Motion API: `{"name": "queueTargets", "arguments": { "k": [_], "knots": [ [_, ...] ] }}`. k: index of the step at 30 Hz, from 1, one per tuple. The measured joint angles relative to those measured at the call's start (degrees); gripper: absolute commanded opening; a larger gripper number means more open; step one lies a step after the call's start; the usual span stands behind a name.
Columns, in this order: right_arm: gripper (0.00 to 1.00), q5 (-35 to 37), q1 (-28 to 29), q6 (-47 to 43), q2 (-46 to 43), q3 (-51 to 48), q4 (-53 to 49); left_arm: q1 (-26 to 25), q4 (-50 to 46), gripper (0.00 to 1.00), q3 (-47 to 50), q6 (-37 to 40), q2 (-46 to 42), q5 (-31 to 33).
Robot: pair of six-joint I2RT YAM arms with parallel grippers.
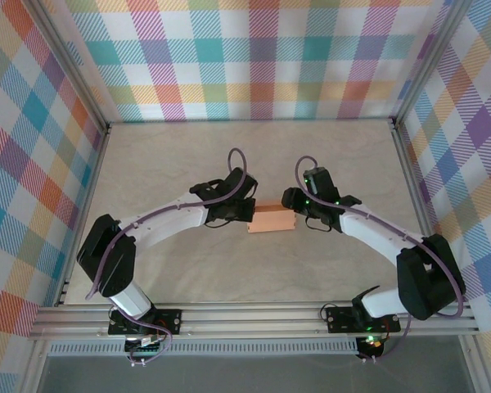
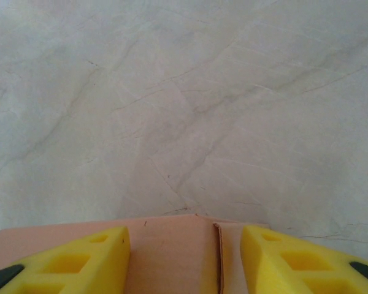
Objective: Fold the paper box
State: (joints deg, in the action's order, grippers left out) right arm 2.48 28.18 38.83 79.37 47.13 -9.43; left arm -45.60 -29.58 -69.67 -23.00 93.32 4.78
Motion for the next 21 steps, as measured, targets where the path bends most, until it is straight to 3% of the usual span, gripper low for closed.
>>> {"name": "queueTargets", "arguments": {
  "k": [10, 11, 14, 15, 21],
  "knots": [
    [0.45, 1.53, 0.85, 1.97, -2.23, -3.56, 4.07, -0.02, 2.45, 0.50, 5.60, -1.97, -5.01, -2.78],
    [0.45, 1.81, 1.07, 1.99, -2.47, -3.93, 4.39, -0.02, 2.93, 0.55, 6.25, -2.08, -5.60, -3.26],
    [0.45, 2.47, 1.33, 2.34, -2.99, -4.79, 5.44, -0.07, 4.44, 0.96, 8.48, -1.95, -8.15, -4.68],
    [0.45, 2.60, 1.44, 2.36, -3.06, -5.05, 5.79, -0.07, 5.27, 1.00, 9.27, -1.90, -9.11, -5.22],
    [0.46, 2.86, 1.57, 2.34, -3.61, -6.03, 7.15, -0.07, 13.88, 1.00, 15.89, -7.80, -16.52, -7.15]
  ]
}}
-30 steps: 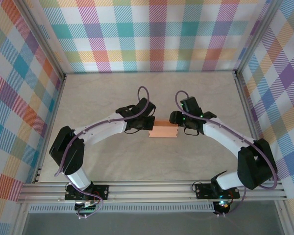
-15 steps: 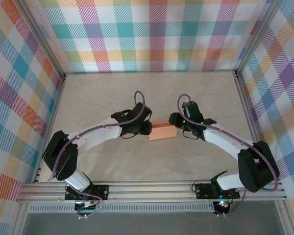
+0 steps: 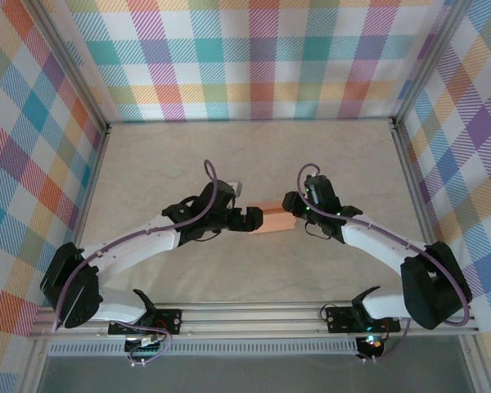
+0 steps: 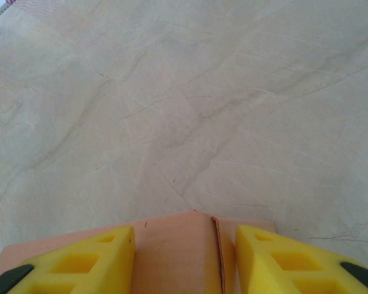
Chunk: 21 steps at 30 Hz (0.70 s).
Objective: Fold the paper box
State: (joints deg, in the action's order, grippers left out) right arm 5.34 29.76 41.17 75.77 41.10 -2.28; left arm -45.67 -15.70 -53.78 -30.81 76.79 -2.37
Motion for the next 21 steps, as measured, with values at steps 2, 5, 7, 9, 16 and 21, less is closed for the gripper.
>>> {"name": "queueTargets", "arguments": {
  "k": [2, 5, 7, 9, 16, 21],
  "knots": [
    [0.46, -0.02, 0.09, -0.02, -0.35, -0.35, 0.15, 0.00, 2.47, 0.94, 0.15, -3.37, -0.24, 0.07],
    [0.46, -0.04, 0.24, -0.02, -0.94, -0.90, 0.24, 0.28, 5.35, 0.78, 0.15, -7.67, -0.07, 0.31],
    [0.46, -0.09, 0.28, -0.02, -1.27, -1.16, 0.22, 1.01, 6.58, 0.70, 0.11, -10.08, 0.92, 0.28],
    [0.46, -0.20, 0.28, -0.04, -1.49, -1.33, 0.20, 1.62, 7.10, 0.62, 0.09, -12.20, 2.78, 0.17],
    [0.46, -0.24, 0.28, -0.04, -2.78, -2.32, 0.04, 2.82, 8.07, 0.32, 1.62, -16.72, 7.06, -0.31],
    [0.46, -0.28, 0.33, -0.04, -2.84, -2.54, -0.31, 2.80, 10.62, 0.27, 3.56, -18.01, 7.67, -1.46]
  ]
}}
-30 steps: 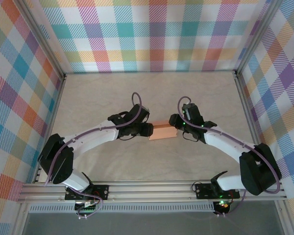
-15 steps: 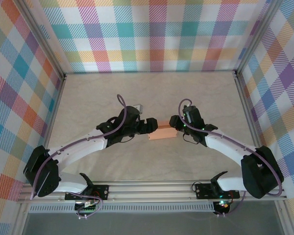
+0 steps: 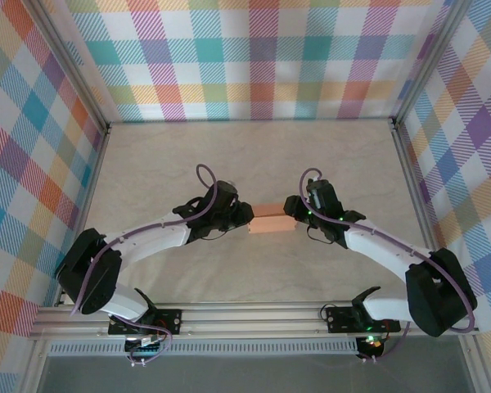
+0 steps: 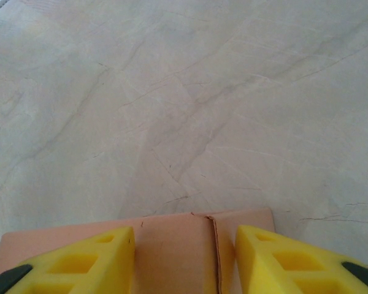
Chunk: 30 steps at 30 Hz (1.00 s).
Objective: Fold the paper box
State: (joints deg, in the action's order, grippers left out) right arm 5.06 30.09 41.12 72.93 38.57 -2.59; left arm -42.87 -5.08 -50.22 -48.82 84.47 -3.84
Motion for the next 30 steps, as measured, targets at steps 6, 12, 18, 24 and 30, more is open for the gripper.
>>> {"name": "queueTargets", "arguments": {
  "k": [6, 12, 18, 24, 30],
  "knots": [
    [0.47, 0.00, 0.00, 0.02, 0.00, 0.00, -0.24, 0.02, 4.68, 0.25, 2.16, -0.81, 0.52, -0.22],
    [0.60, -0.92, -0.15, -0.04, -0.39, 0.26, -2.19, 0.07, 8.26, 0.24, 2.89, -1.14, 1.60, -0.44],
    [0.60, -3.34, -1.18, -1.05, -4.13, 2.82, -7.15, 0.07, 7.54, 0.24, 2.38, -0.70, 1.68, -0.02],
    [0.64, -7.56, -3.02, -1.03, -4.92, 2.86, -7.69, 0.07, 6.71, 0.24, 1.64, -0.22, 2.08, -0.02],
    [0.67, -10.80, -3.15, -1.86, 0.90, 3.50, -8.76, 0.07, 6.47, 0.24, 1.11, 0.26, 2.49, 0.00]
  ]
}}
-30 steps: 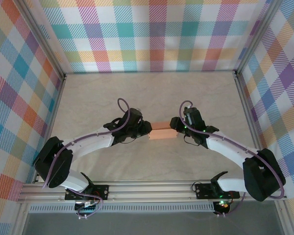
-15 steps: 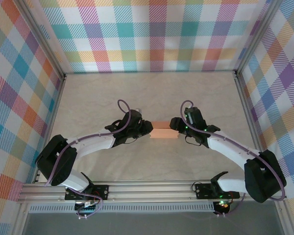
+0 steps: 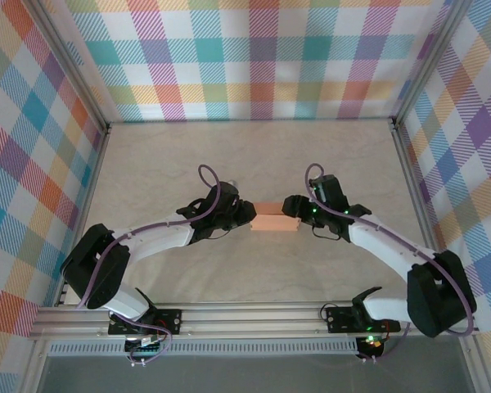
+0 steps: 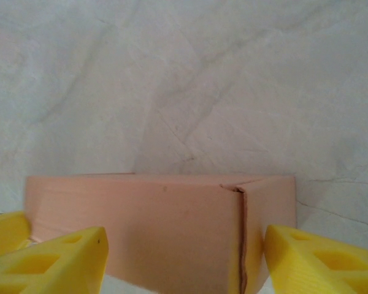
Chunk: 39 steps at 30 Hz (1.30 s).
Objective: Fold the paper box
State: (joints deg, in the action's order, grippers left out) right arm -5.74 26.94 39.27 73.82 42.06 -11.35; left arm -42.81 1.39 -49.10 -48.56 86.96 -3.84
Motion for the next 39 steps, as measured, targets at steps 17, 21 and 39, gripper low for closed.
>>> {"name": "queueTargets", "arguments": {
  "k": [17, 21, 39],
  "knots": [
    [0.35, -2.82, -2.43, -0.68, 0.96, 0.37, -0.31, 0.26, -1.22, 0.25, -0.61, 0.22, 0.22, 0.42],
    [0.44, -3.58, -3.04, -0.20, 0.79, 0.11, -0.02, 0.26, -1.18, 0.25, -0.68, 0.37, 0.33, 0.33],
    [0.00, -7.48, -7.39, 2.14, -2.10, -2.43, 2.60, 0.59, -1.14, 0.25, -1.64, 0.61, 1.38, -0.04]
  ]
}}
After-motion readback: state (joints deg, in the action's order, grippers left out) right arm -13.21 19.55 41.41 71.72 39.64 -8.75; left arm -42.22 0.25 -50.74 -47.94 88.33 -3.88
